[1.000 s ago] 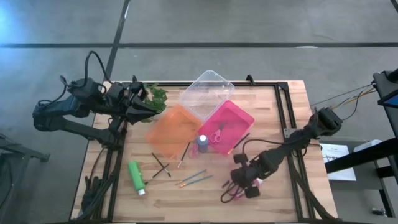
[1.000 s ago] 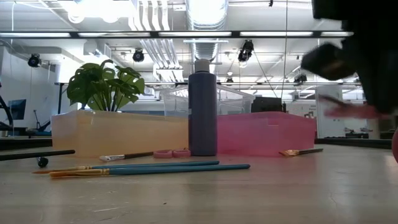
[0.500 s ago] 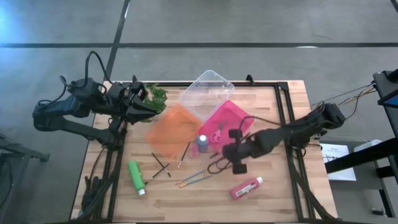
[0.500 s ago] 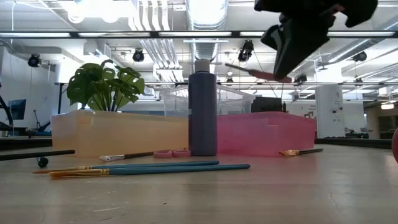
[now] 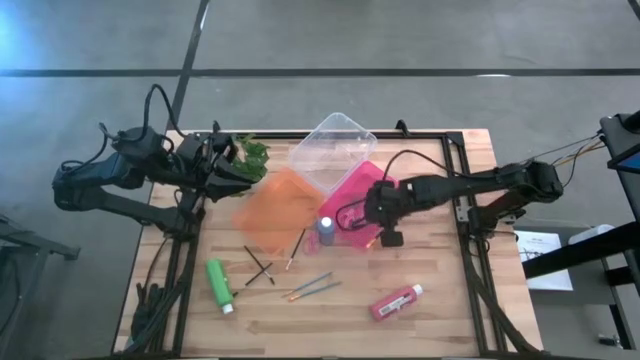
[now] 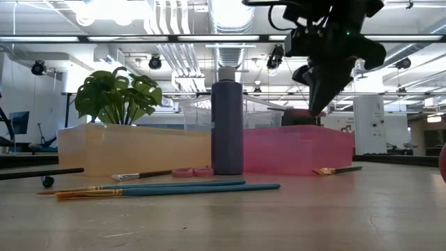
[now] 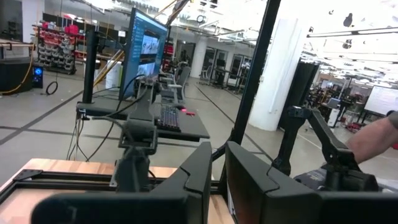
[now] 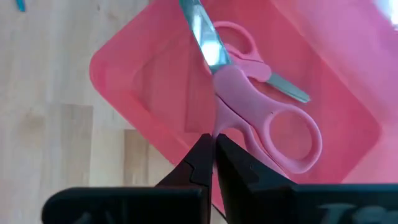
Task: Pick & Place Paint Supplies
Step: Put the right pink scissors into the pink bin
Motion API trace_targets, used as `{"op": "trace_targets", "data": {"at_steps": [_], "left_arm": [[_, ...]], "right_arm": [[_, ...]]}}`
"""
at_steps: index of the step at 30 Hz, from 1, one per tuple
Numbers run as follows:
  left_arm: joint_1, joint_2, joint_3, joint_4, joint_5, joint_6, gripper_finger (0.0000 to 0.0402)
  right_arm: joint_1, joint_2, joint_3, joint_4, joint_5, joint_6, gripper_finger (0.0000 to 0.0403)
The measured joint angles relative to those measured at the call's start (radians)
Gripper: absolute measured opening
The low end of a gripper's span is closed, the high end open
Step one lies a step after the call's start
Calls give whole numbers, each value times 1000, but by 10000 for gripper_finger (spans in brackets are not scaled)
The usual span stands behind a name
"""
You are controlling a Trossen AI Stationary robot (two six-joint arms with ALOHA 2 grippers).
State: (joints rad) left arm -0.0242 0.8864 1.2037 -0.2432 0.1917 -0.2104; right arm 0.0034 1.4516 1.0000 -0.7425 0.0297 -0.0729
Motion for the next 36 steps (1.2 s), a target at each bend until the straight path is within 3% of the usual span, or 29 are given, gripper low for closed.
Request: {"op": "trace_targets", "data": {"at_steps": [24, 36], "left_arm": [[0, 1, 0, -71, 0, 29, 58], [-3, 7, 0, -192, -19, 24, 58]], "right_arm": [[-31, 4, -2, 26, 24, 23, 14], [-46, -30, -2, 36, 96, 92, 141]]}}
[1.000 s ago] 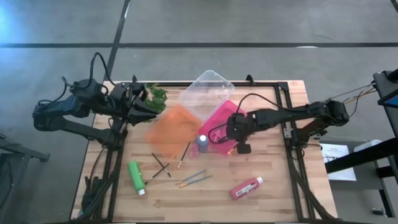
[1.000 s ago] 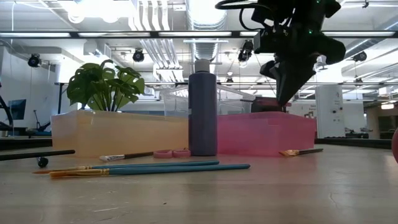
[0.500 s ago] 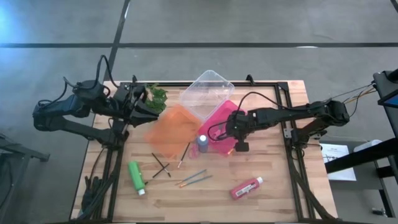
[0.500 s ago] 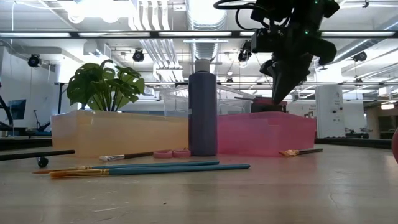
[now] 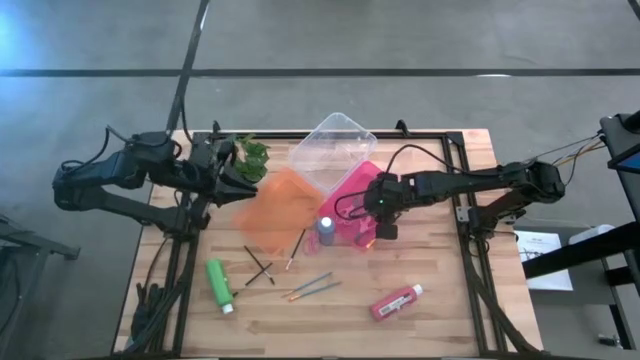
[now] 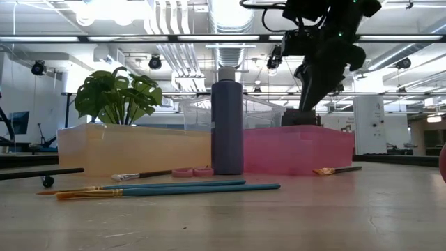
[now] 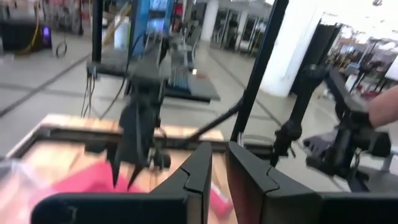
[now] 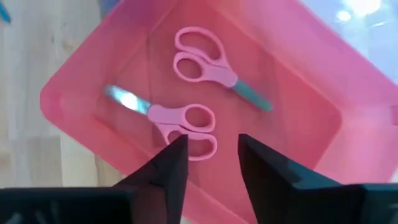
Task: Pick & Place Paint Supplies
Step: Put the right pink scissors into the pink bin, then put the pink scissors into the pink bin
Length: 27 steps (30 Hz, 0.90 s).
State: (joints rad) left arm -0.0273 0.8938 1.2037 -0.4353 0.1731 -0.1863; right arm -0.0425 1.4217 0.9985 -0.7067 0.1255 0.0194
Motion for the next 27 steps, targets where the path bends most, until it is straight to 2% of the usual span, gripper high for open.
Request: {"op": "trace_targets", "data": {"at_steps": [7, 14, 18, 22, 27], "left_arm": [[-73, 58, 0, -88, -18, -56, 58], [-296, 193, 14, -237, -31, -202, 69], [-437, 266, 14, -252, -166, -307, 112], [-514, 353, 14, -272, -330, -338, 161], [-515, 496, 13, -295, -368, -365, 174]], "right_arm": [[0, -116, 0, 8, 9, 134, 157], [6, -260, 0, 26, 31, 221, 157], [11, -333, 0, 45, 34, 239, 157], [14, -383, 0, 45, 35, 234, 157], [17, -422, 0, 61, 35, 190, 157]]}}
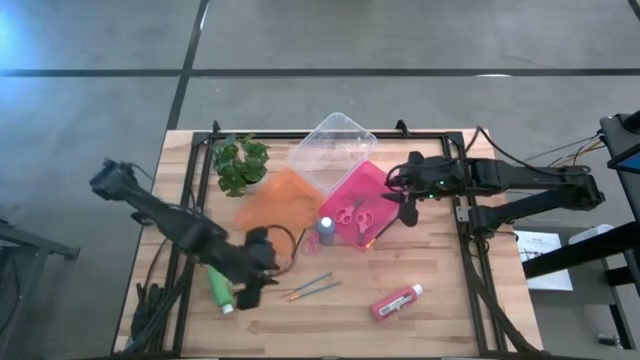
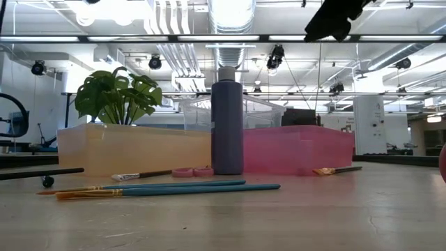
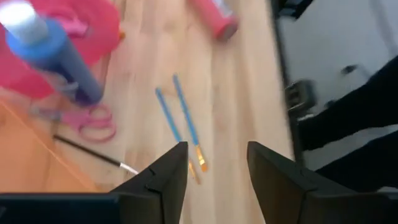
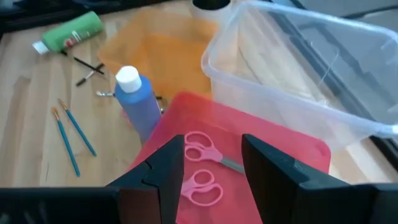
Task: Pick & Place Paint Supplies
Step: Put the pink scissors into the pink bin
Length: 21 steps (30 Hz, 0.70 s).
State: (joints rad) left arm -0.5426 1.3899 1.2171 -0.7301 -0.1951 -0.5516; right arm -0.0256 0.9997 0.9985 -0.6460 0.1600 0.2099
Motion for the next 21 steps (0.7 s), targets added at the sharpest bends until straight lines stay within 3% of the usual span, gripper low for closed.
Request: {"op": "trace_targets", "data": {"at_steps": [10, 21], "left_arm": [[111, 281, 1, 81, 4, -97, 118], [193, 406, -8, 204, -71, 157, 116]], "right_arm": [[2, -60, 0, 2, -3, -54, 157], [2, -111, 0, 6, -2, -74, 157]]}}
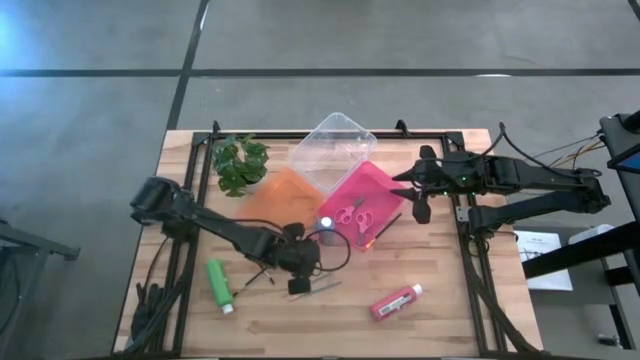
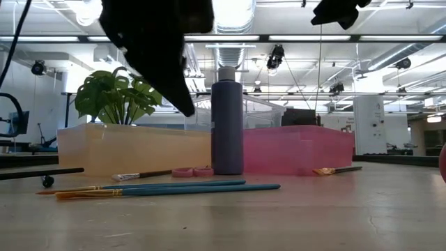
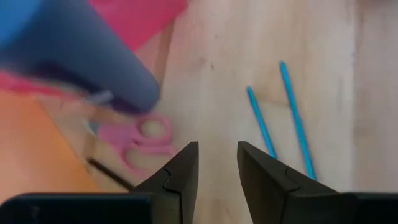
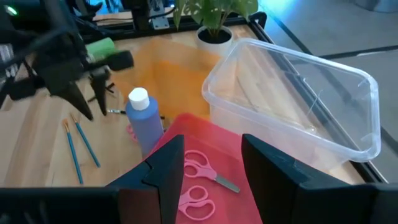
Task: Pick & Place Paint Supplies
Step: Put the pink scissors into the pink bin
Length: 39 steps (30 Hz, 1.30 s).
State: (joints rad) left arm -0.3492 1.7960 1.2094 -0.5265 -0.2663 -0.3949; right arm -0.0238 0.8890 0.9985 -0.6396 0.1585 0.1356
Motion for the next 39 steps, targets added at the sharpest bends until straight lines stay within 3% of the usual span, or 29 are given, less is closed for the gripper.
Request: {"op": "trace_targets", "data": {"at_steps": [17, 30, 39], "left_arm": [[42, 22, -164, 132, 64, 121, 116], [82, 35, -183, 200, 68, 216, 116], [104, 34, -200, 221, 134, 275, 116]], "right_arm": [[0, -5, 0, 3, 2, -2, 157], [0, -4, 0, 9, 2, 3, 157], [0, -4, 0, 9, 10, -1, 157]]}}
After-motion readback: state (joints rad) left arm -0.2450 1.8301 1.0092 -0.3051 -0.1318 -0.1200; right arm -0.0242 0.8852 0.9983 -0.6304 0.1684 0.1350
